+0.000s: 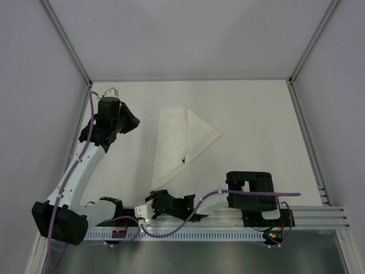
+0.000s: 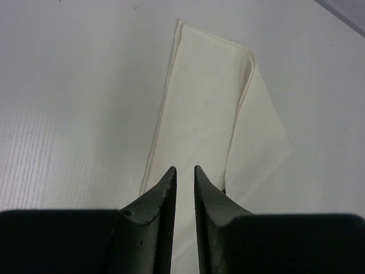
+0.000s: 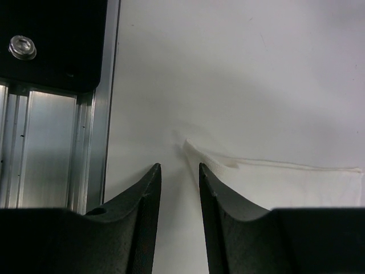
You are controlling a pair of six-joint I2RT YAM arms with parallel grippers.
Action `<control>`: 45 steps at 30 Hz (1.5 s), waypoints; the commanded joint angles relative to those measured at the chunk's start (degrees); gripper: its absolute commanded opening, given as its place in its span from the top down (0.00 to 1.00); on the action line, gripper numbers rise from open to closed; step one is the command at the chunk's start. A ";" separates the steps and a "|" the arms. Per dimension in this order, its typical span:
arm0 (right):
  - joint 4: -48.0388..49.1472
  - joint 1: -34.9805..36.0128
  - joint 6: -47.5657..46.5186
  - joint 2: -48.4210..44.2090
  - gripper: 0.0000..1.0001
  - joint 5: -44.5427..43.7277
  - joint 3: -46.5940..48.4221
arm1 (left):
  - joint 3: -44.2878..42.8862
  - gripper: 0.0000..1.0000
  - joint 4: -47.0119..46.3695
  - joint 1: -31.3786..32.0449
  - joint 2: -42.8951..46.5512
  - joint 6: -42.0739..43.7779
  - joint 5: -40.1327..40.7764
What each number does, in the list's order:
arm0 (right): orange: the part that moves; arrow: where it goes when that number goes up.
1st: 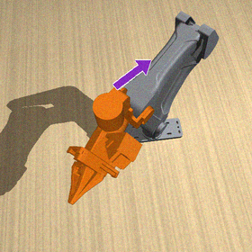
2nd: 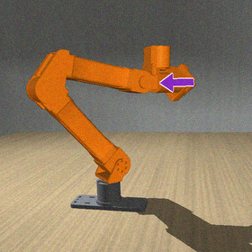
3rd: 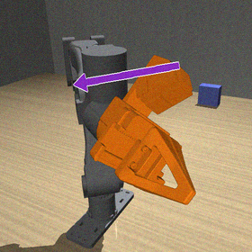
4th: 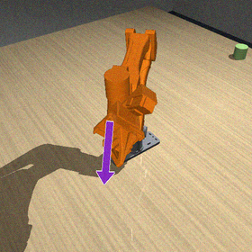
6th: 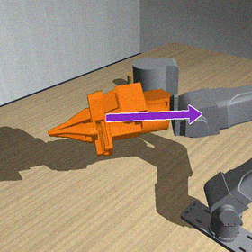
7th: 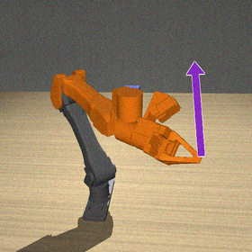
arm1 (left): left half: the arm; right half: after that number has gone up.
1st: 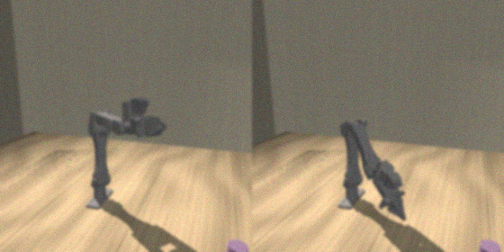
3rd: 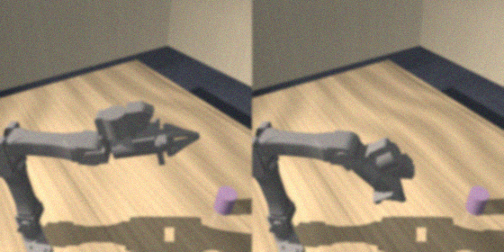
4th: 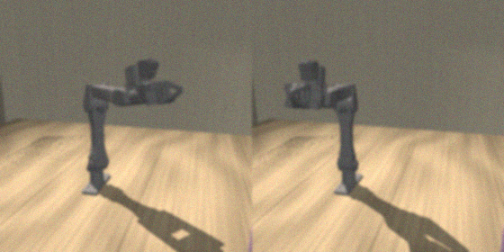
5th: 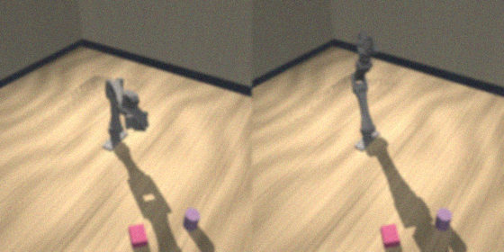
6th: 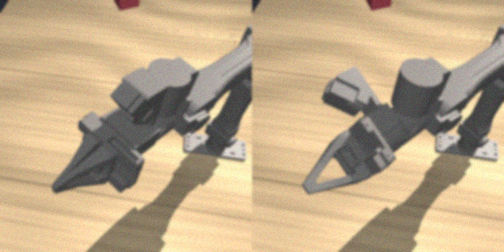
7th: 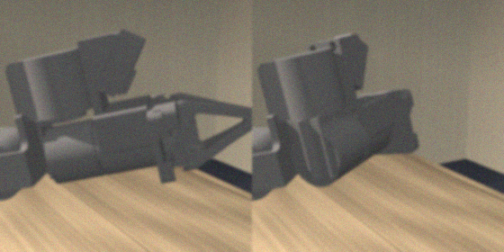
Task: Fold the napkin, place the utensils inside, and roll it up
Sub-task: Fold the napkin at the center of the board.
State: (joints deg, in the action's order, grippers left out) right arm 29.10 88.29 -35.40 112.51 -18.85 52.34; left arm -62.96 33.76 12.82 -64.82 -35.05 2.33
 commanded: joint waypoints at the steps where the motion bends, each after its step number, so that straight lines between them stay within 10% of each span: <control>1: 0.78 0.22 0.24 -2.91 0.60 -1.10 0.14 | 0.64 0.76 -1.76 -0.43 0.04 1.74 -2.06; 45: 2.72 -2.16 -1.17 0.61 0.55 0.22 1.54 | 2.40 0.76 -4.31 -0.60 -1.10 2.26 -4.61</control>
State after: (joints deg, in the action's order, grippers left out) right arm 31.20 86.13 -37.28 112.36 -19.84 51.94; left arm -60.62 31.11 12.56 -66.02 -34.85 -0.43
